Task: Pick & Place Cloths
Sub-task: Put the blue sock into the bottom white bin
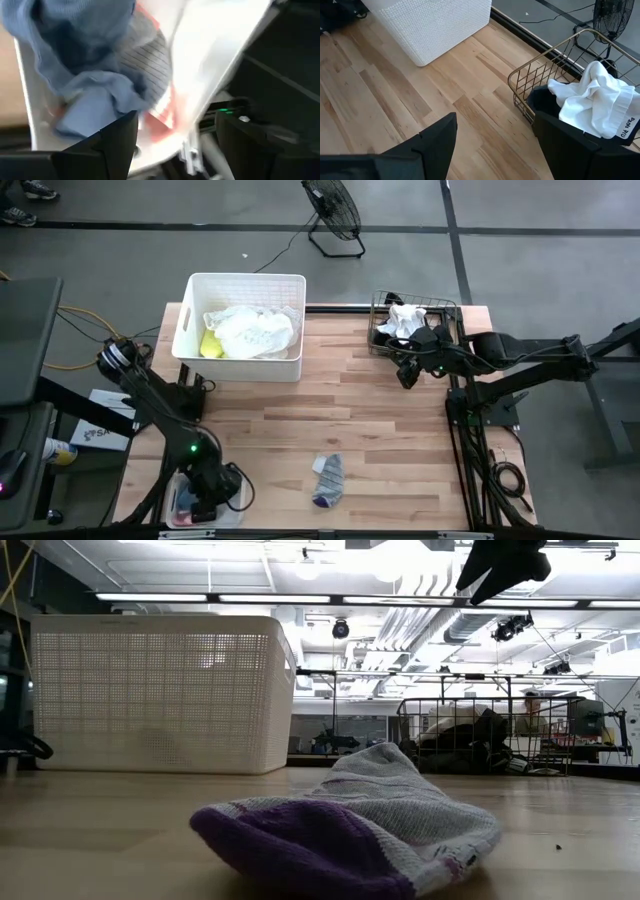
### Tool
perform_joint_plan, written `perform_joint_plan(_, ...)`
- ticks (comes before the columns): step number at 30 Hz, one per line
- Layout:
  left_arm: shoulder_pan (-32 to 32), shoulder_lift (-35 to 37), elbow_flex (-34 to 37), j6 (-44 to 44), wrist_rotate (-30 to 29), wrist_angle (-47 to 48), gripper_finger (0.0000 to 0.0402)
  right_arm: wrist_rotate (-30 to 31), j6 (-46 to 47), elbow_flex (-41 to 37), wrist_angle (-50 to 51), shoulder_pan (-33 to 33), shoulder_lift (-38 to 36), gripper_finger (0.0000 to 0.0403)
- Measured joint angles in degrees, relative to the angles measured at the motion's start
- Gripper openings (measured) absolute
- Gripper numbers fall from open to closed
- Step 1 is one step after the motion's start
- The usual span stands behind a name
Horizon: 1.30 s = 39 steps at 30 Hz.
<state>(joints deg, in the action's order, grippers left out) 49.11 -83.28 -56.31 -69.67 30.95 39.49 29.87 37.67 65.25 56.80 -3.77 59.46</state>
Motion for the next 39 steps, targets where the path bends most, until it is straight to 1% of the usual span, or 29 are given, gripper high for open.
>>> perform_joint_plan(4,-2.4,1.9,0.0,-5.6,0.9,-0.6,0.0259,0.0,-0.2,0.0,0.0,0.0,0.0,0.0258)
perform_joint_plan(6,-3.9,2.6,0.0,-5.6,0.8,-1.2,0.0259,0.0,-0.3,0.0,0.0,0.0,0.0,0.0258)
perform_joint_plan(8,-5.4,3.0,0.0,-3.9,-0.2,-0.7,0.0259,0.0,-0.4,0.0,0.0,0.0,0.0,0.0258)
perform_joint_plan(12,-6.2,3.3,0.0,0.3,-7.1,2.6,0.0259,0.2,-0.9,0.0,0.1,0.0,0.0,0.0258)
perform_joint_plan(15,-6.0,3.3,0.0,0.3,-13.6,6.9,0.0256,0.2,-1.4,0.0,0.1,0.0,0.0,0.0258)
perform_joint_plan(17,-6.0,3.3,0.0,0.2,-17.0,9.9,0.0246,0.1,-1.5,0.0,0.0,0.0,0.0,0.0258)
perform_joint_plan(19,-6.0,3.3,0.0,0.2,-18.9,13.7,0.0232,0.1,-1.5,0.0,0.1,0.0,0.0,0.0258)
perform_joint_plan(23,-6.0,3.3,0.0,0.4,-19.8,17.9,0.0197,0.0,-1.5,0.0,0.1,0.0,0.0,0.0258)
perform_joint_plan(27,-6.0,3.3,0.0,0.4,-23.2,20.4,0.0163,0.0,-1.5,0.0,0.1,0.0,0.0,0.0258)
perform_joint_plan(30,-6.0,2.6,0.0,0.7,-25.0,20.1,0.0145,0.0,-1.5,0.0,0.1,0.0,0.0,0.0258)
perform_joint_plan(35,-5.8,0.8,0.0,4.1,-24.9,16.7,0.0137,0.0,-0.9,0.0,0.1,0.0,0.0,0.0258)
perform_joint_plan(39,-5.1,-0.8,0.0,4.9,-22.3,15.3,0.0136,0.0,-0.9,0.0,0.1,0.0,0.0,0.0258)
